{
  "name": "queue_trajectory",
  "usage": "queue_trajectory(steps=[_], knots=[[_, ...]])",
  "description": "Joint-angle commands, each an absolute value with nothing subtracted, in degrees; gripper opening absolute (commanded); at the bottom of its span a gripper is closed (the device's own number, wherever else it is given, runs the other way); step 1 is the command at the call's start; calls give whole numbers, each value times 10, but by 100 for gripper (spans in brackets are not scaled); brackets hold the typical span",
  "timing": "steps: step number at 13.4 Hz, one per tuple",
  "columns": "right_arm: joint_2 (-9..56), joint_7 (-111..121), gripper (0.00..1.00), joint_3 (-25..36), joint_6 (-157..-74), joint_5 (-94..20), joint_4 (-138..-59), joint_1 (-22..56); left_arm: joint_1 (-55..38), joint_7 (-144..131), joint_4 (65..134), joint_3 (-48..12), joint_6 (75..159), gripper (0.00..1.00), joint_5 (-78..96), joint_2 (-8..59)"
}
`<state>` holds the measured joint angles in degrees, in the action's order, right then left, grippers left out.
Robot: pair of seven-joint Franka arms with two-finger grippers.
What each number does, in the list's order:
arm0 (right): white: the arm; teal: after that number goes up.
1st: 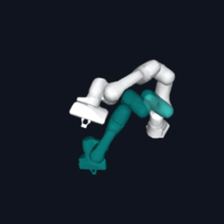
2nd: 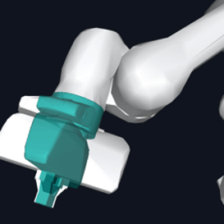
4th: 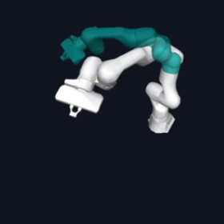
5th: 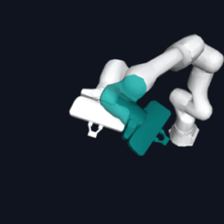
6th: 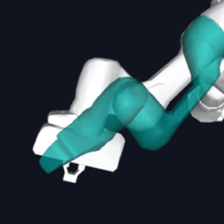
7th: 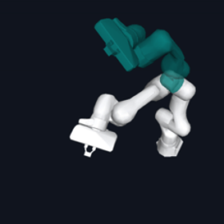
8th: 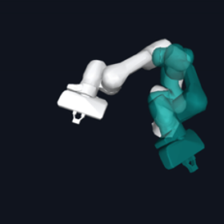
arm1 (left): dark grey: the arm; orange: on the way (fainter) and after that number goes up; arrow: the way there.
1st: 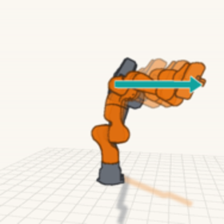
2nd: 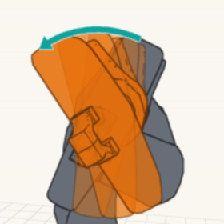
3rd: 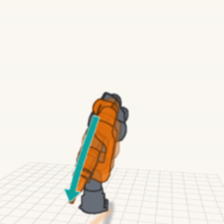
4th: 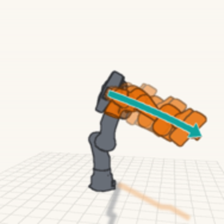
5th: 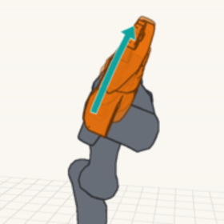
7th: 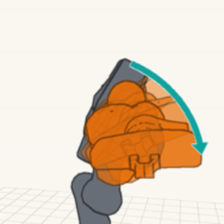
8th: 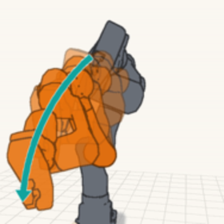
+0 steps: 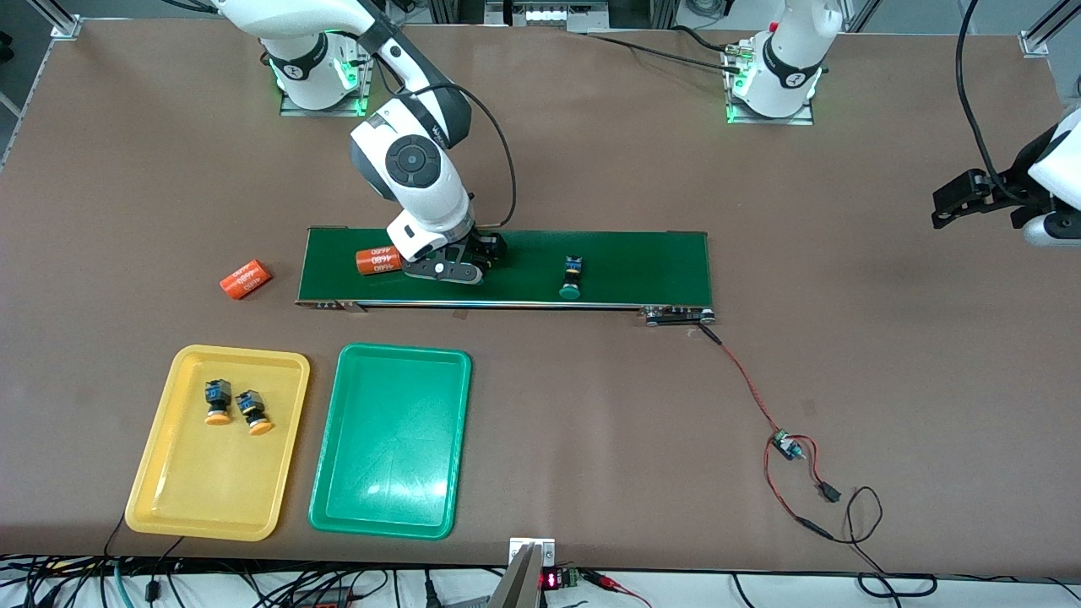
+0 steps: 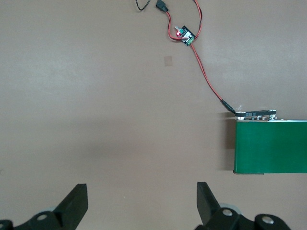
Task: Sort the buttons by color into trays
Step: 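Lower the right gripper and grasp the green button on the belt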
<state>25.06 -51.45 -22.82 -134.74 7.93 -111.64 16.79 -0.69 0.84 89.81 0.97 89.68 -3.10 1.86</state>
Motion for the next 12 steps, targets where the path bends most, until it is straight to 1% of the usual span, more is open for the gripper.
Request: queue_trajectory(steps=[1, 4, 6, 7, 9, 10, 11, 12], knots=[[264, -524, 100, -219, -1347, 91, -1107, 173, -9, 6, 885, 9, 882, 100, -33, 18], [277, -514, 100, -199, -1346, 108, -1107, 172, -9, 6, 884, 8, 881, 100, -33, 18], [283, -509, 98, -193, -1346, 118, -1107, 172, -9, 5, 884, 8, 881, 100, -33, 18], [283, -507, 96, -192, -1346, 118, -1107, 171, -9, 6, 884, 8, 881, 100, -33, 18], [283, -504, 88, -192, -1346, 118, -1107, 171, -9, 5, 884, 8, 881, 100, -33, 18], [283, -503, 81, -192, -1346, 118, -1107, 171, -9, 5, 884, 8, 881, 100, -33, 18], [283, -502, 70, -192, -1346, 118, -1106, 170, -9, 5, 884, 8, 881, 100, -33, 18], [283, -501, 52, -192, -1346, 118, -1106, 169, -9, 6, 884, 8, 881, 100, -33, 18]])
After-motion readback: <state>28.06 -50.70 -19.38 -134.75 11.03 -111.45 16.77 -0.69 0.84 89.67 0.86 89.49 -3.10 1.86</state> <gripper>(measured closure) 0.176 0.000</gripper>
